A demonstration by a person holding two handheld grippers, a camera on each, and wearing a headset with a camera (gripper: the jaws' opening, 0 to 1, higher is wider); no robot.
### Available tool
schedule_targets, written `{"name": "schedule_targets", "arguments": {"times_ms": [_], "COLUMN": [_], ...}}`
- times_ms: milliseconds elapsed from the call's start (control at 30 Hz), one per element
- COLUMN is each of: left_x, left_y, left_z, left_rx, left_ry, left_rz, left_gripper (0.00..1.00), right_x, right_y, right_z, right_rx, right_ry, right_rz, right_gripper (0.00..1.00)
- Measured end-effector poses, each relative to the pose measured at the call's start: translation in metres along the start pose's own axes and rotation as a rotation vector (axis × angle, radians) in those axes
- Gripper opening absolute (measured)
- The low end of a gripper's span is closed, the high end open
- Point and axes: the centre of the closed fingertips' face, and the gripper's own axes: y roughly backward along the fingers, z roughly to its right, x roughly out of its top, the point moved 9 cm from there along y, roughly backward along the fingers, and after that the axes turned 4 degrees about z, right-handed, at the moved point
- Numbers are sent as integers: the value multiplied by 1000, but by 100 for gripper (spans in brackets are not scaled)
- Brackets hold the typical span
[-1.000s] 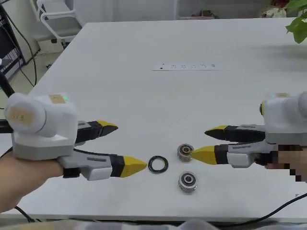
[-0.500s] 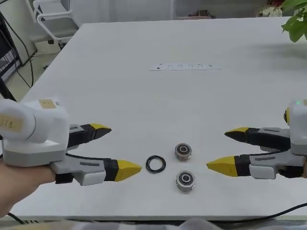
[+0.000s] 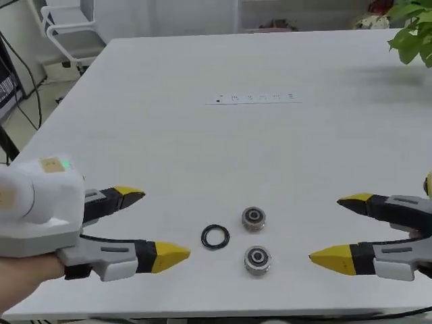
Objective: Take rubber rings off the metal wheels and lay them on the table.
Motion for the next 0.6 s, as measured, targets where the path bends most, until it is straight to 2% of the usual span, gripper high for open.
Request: {"name": "schedule_targets", "arguments": {"times_ms": [600], "left_x": [-4], "left_y": [3], "left_z": [1], "left_rx": [7], "left_ry": [0], "left_rz": [0], "left_gripper": [80], "right_x": [-6], "right_y": [4], "right_z": [-5], "right_rx": [-16], "right_ry": [16], "right_rz": [-13], "right_gripper": [79]}}
